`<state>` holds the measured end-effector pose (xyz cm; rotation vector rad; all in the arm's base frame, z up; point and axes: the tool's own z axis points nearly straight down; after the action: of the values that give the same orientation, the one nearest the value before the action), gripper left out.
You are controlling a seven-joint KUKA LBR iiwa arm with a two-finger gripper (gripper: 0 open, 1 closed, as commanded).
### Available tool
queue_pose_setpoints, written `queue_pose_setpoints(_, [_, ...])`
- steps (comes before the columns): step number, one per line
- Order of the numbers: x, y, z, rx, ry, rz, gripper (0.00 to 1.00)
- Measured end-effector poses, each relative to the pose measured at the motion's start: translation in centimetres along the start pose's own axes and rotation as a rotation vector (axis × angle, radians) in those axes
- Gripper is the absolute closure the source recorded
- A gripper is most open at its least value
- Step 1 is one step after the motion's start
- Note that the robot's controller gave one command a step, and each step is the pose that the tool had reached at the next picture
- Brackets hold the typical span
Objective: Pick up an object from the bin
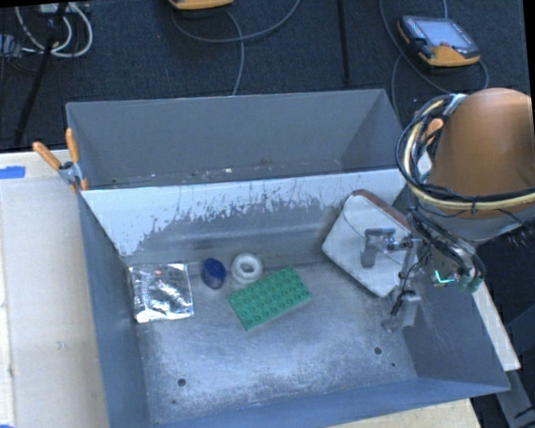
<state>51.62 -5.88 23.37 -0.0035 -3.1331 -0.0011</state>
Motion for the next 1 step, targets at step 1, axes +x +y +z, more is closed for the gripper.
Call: queue_pose_setpoints(1, [-3.26, -2.30, 11.03, -0.001, -0.001, 0.067, 0.00])
